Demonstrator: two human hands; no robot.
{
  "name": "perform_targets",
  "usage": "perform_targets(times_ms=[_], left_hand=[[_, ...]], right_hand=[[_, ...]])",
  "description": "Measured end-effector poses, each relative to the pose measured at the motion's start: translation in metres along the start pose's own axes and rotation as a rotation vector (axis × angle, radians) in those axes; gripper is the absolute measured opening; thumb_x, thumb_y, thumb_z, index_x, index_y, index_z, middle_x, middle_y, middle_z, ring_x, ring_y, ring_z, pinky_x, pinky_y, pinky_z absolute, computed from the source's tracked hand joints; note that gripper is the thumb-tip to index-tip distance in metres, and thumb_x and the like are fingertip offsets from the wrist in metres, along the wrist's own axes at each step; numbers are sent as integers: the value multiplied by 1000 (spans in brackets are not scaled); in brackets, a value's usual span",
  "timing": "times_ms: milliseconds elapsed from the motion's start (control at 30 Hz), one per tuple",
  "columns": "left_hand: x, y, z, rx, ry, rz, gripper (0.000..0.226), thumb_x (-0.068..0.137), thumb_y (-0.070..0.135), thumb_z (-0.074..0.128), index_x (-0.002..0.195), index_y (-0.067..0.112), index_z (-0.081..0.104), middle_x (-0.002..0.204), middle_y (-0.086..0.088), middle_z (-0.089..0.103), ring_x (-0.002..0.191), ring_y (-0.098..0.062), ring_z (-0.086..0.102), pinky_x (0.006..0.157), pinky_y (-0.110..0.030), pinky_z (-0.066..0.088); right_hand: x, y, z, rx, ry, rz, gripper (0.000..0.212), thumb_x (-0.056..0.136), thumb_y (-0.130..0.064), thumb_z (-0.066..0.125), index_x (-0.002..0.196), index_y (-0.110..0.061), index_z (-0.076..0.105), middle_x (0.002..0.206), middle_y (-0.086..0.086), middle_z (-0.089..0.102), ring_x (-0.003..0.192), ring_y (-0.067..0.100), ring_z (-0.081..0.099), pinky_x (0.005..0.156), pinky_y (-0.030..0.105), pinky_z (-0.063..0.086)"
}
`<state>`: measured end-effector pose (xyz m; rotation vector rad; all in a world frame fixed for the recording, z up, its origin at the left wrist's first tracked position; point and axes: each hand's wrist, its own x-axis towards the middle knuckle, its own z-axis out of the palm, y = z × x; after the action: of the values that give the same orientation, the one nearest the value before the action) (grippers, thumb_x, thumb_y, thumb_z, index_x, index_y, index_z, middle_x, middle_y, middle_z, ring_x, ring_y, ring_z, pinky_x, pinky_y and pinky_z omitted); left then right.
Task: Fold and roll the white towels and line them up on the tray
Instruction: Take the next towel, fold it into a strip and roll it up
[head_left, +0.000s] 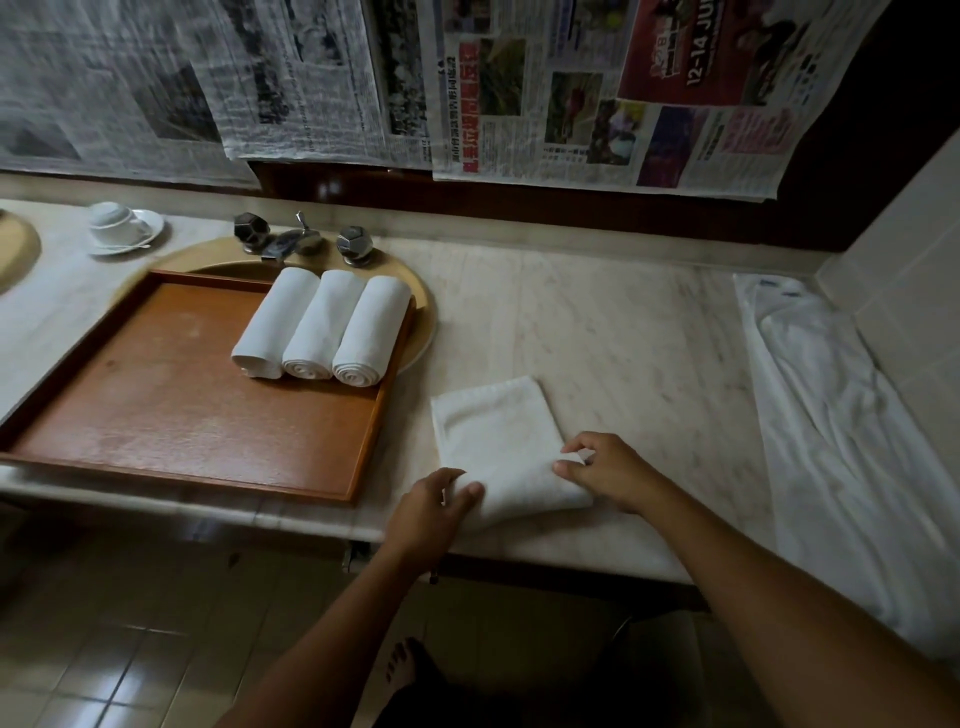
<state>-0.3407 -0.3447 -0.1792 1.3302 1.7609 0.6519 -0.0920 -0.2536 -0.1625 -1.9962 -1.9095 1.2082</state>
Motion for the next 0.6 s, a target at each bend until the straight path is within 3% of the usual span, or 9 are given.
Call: perform_targets(times_ms=[67,133,200,300,367,433,500,600], left_hand=[[4,5,-4,44,-21,-28,74,72,84,47,122,31,62,118,6,68,103,-12,63,96,-45,50],[1,11,-3,244,41,1,49,84,73,51,120,39,54,123,16,59,110,-11,57,102,-44,36],[-4,19,-1,486,136,109,31,93,60,50,118,42,50,129,18,51,119,-14,48,95,-42,30],[-7,21,3,642,160,231,23,98,51,44,115,40,55,128,17,53,119,-17,45,89,-38,29],[-9,16,2,672,168,300,24,99,48,41,114,39,58,123,17,59,110,-15,51,85,-37,28],[-11,11,1,650,170,350,31,100,52,38,119,37,57,125,16,62,106,-15,56,85,-37,31],[-17,5,2,640,129,331,52,95,65,30,134,36,51,137,14,56,112,-18,57,88,-41,36],[-24,-6,6,593,53,217,71,87,77,23,149,43,36,153,15,39,130,-24,44,97,-43,35]], right_hand=[[0,-8,-3,-90,35,27,49,68,-72,65,100,-37,58,106,-9,59,103,18,56,99,46,41],[-5,-11,-2,-207,143,-18,34,80,-62,67,97,-36,55,103,-12,56,103,16,49,92,40,35],[-11,-10,4,-285,247,-117,24,85,-55,66,91,-34,55,103,-13,54,100,14,44,85,36,30],[-17,0,19,-369,357,-288,17,91,-47,59,87,-31,60,105,-14,57,98,15,42,78,33,23],[-20,9,24,-381,373,-356,30,93,-51,44,94,-30,66,113,-17,61,99,16,43,76,33,21],[-24,21,24,-329,313,-354,46,90,-57,35,114,-33,65,126,-14,60,107,17,44,83,33,26],[-29,34,23,-234,174,-262,54,84,-66,44,133,-43,51,130,-5,52,114,21,45,98,36,33],[-35,42,26,-133,61,-191,54,84,-59,63,132,-51,42,121,-1,48,108,24,50,104,39,40]])
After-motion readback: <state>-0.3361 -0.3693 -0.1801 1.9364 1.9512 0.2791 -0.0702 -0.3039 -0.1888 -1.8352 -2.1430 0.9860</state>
